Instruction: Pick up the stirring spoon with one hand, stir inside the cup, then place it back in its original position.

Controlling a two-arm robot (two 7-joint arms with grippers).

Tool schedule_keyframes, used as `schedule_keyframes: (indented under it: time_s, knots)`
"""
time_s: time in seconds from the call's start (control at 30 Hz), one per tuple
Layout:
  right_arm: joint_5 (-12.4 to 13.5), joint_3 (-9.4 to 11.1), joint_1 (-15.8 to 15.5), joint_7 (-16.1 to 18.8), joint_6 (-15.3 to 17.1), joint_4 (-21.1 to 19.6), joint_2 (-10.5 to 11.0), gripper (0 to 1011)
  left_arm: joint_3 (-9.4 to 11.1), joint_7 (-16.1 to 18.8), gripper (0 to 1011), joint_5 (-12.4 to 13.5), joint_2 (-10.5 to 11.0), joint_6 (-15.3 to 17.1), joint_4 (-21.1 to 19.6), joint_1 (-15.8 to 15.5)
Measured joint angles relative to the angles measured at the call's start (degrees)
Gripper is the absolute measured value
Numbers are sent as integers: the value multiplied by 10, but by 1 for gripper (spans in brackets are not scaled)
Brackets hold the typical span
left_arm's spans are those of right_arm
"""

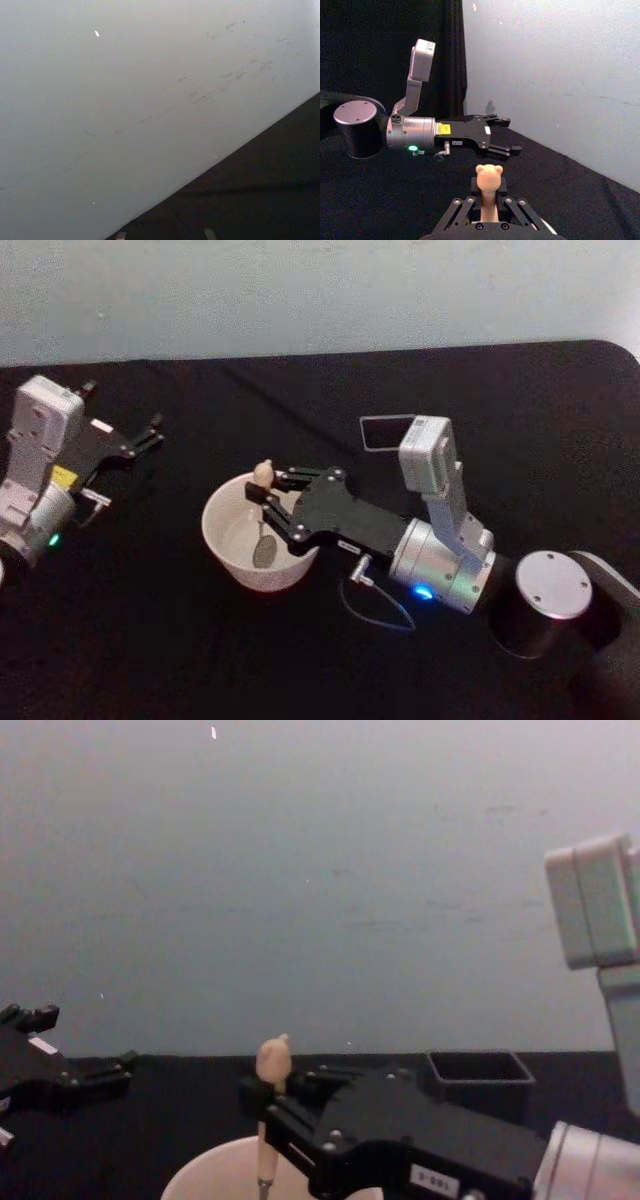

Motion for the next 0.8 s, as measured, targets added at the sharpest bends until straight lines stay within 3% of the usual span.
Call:
schedule_keyframes:
  time_s: [0.43,0.8]
  knots:
    - [-15,-6,30,-10,-9,43,-26,166,0,0,1001,0,0,0,0,0]
    - [-20,7,45,-22,-14,64,-36,166,0,0,1001,0,0,0,0,0]
